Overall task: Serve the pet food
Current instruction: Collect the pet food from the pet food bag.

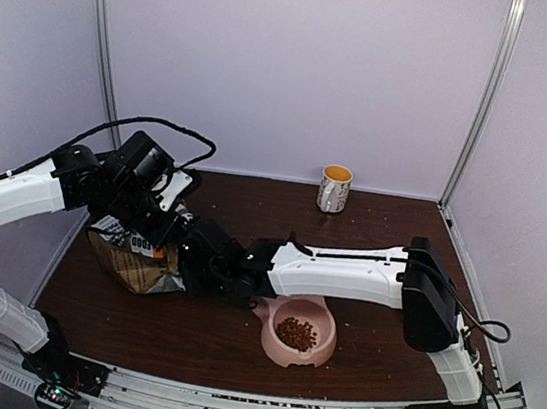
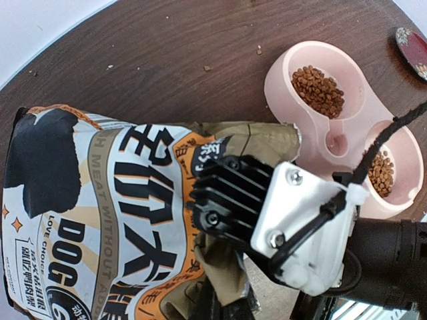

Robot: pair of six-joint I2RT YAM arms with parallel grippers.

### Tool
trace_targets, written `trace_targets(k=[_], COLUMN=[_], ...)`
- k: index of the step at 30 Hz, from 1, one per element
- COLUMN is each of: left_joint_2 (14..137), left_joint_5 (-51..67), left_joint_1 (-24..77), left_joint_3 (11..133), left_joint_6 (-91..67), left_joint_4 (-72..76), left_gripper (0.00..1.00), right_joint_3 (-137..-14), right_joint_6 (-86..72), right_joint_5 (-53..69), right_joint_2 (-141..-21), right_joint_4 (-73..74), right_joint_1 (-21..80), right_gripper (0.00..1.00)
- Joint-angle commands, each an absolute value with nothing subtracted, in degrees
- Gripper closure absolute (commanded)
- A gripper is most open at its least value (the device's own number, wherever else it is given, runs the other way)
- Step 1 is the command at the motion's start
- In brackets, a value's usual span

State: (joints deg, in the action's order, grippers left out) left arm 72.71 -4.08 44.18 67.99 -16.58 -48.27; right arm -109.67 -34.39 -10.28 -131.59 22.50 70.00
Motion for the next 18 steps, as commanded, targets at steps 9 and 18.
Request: trace_targets(k=[9, 18], left_joint_2=[69.87, 69.79], left_joint_5=[-2.08, -2.40], left_joint_1=[44.38, 44.43], left_joint_3=[69.26, 68.99], left_joint_6=[-15.97, -16.04], left_joint_4=[-39.86, -39.82], left_gripper=[1.00, 1.00], right_joint_3=[-98.97, -90.00], right_joint_6=[-47.62, -58.19], right_joint_5=[12.44, 20.92], right_joint_2=[-129.83, -126.44], right_joint_4=[10.83, -5.83], right_joint_1=[68.11, 66.15], right_gripper=[1.00, 1.00])
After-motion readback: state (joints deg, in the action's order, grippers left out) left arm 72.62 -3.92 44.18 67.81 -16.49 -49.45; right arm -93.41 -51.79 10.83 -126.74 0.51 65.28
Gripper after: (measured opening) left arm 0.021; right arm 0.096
